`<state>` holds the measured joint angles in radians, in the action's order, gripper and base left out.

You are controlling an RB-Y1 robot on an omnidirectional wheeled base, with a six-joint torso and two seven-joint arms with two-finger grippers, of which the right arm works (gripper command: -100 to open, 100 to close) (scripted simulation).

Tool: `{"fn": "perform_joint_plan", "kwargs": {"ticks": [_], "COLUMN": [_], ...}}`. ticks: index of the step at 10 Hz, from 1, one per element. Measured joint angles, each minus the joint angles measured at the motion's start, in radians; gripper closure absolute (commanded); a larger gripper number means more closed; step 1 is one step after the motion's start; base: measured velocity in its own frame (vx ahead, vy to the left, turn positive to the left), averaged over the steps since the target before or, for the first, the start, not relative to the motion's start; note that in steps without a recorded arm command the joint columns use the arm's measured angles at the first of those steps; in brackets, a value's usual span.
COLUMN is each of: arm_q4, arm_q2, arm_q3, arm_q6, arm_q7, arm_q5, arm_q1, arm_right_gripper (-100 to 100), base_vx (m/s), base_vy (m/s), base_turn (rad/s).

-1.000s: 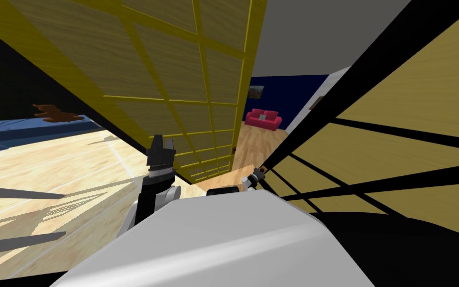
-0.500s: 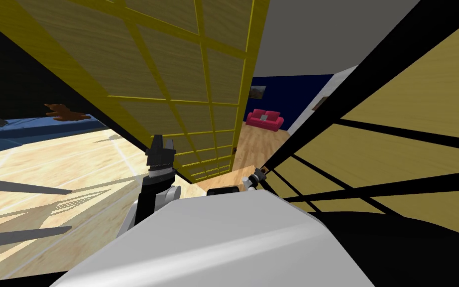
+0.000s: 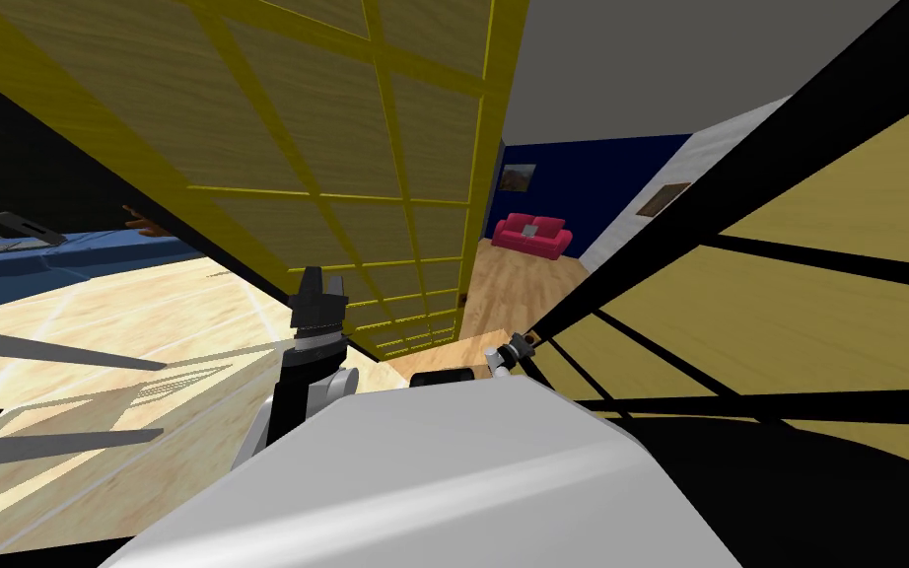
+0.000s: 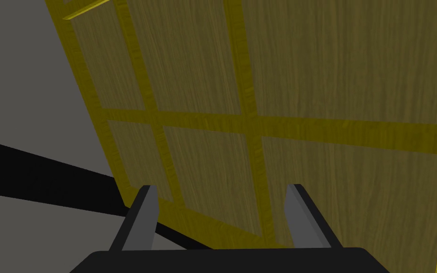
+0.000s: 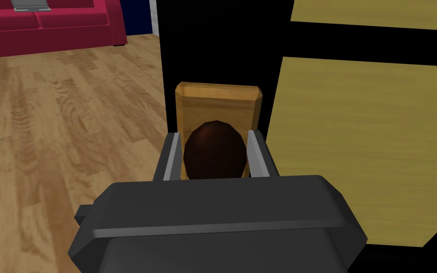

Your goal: Push the door open

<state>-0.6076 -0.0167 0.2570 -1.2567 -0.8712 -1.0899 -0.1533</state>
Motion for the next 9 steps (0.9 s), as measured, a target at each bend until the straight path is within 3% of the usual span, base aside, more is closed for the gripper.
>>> {"fn": "perform_joint_plan", "kwargs": {"ticks": [2,4,7,9], "arm_q4": [0.074,-0.007,0.023,0.057], "arm_q2": [-0.016,-0.001,-0.002,0.002], "arm_q3": [0.046,0.068,0.1,0.157], "arm_q6": [-0.022,0.001,-0.007,-0.018], "arm_q7": [-0.031,0.0,-0.01,-0.021], "arm_q5": [0.013,0.02,0.028,0.043], "arm_q1": [-0.044,-0.006,-0.025,-0.05], "arm_right_gripper": [100,100,100,100], "base_vx": [0.029,0.015,0.018,0.036], "base_vy": [-0.05,-0.036,-0.032,-0.106], "base_turn": [0.024,0.035,0.041,0.081]}}
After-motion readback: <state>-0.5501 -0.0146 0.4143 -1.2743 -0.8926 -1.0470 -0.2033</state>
